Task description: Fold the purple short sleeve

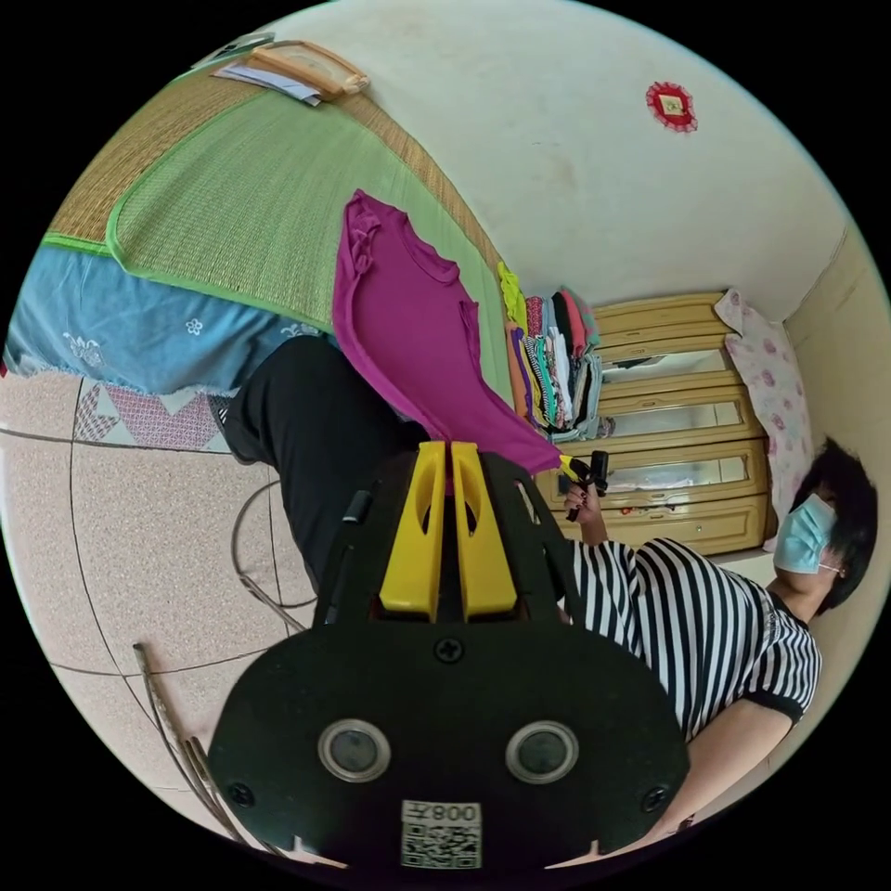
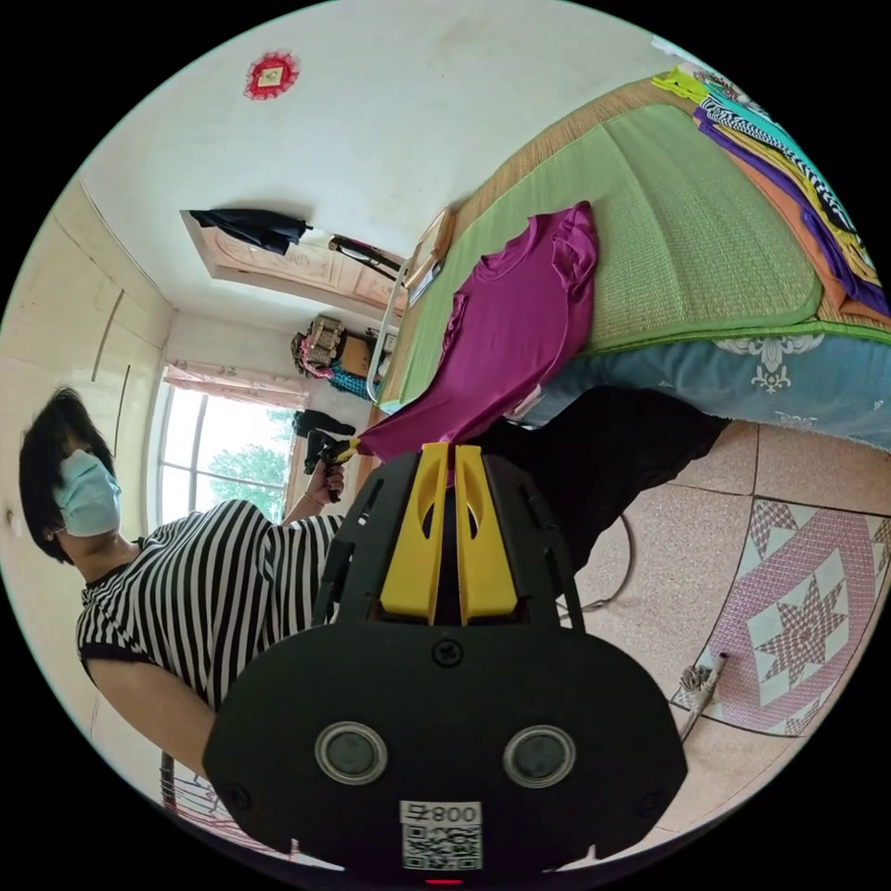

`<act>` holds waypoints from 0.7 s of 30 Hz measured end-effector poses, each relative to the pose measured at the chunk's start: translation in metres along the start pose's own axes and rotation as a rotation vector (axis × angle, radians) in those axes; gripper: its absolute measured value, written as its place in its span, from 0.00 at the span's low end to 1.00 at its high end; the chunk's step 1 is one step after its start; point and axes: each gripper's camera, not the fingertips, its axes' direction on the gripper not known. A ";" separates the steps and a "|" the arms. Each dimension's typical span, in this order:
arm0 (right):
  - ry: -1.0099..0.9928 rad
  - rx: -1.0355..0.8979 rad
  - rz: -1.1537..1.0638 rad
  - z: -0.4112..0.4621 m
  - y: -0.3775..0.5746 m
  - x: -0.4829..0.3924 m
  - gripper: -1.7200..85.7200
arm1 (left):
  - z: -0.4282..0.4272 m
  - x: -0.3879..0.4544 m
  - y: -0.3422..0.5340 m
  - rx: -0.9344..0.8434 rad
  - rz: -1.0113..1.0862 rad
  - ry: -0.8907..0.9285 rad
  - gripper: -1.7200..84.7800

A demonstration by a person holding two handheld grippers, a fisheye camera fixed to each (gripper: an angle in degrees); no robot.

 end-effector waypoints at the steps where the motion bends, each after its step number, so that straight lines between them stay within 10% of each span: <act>1: -0.003 0.009 0.000 -0.001 -0.002 0.000 0.03 | -0.001 0.002 -0.005 0.002 0.004 0.004 0.03; 21: -0.046 0.086 0.020 -0.014 -0.107 0.005 0.03 | -0.028 0.029 -0.166 0.059 0.031 0.011 0.03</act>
